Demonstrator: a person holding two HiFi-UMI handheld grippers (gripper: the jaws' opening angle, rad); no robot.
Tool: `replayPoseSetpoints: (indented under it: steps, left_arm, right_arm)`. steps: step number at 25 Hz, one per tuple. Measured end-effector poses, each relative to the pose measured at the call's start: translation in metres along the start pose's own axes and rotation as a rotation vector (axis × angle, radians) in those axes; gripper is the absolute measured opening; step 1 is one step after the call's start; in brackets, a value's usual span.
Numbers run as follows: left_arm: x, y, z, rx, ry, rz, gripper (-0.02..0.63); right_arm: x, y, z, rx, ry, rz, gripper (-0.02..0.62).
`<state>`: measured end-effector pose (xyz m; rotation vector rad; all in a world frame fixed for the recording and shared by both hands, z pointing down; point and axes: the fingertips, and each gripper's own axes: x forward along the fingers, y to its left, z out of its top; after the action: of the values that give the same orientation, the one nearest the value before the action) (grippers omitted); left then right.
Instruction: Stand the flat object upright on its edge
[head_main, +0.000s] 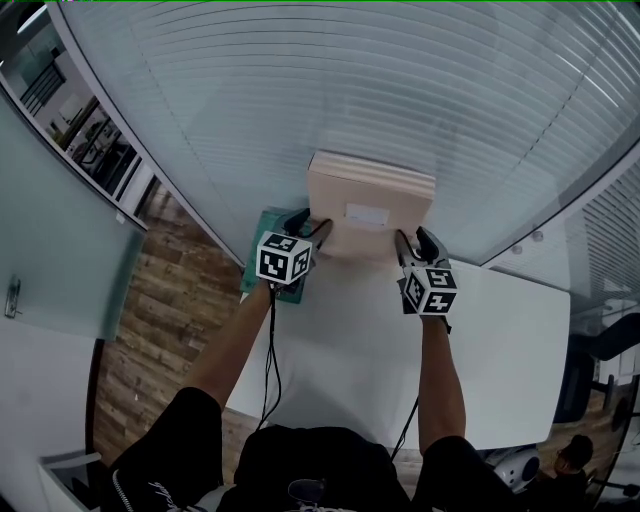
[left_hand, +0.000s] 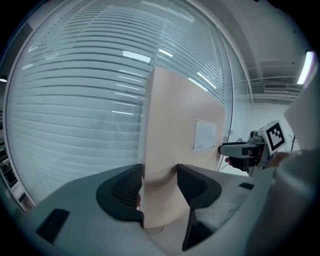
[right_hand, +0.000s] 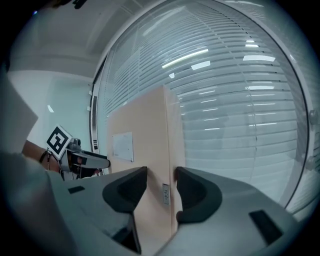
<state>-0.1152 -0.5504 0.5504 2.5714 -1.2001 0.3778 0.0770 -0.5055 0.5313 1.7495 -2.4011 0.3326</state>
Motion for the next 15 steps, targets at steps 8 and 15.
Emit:
replayPoseSetpoints:
  steps: [8,15]
  left_arm:
    - [0.021,0.001,-0.008,0.000,0.029,0.010,0.236]
    - [0.026,0.002,-0.015,-0.008,0.043,0.017,0.236]
  right_arm:
    - [0.009,-0.014,-0.012,0.018,0.024,-0.003,0.199]
    - [0.011,-0.016,-0.019,0.025,0.034,0.000,0.199]
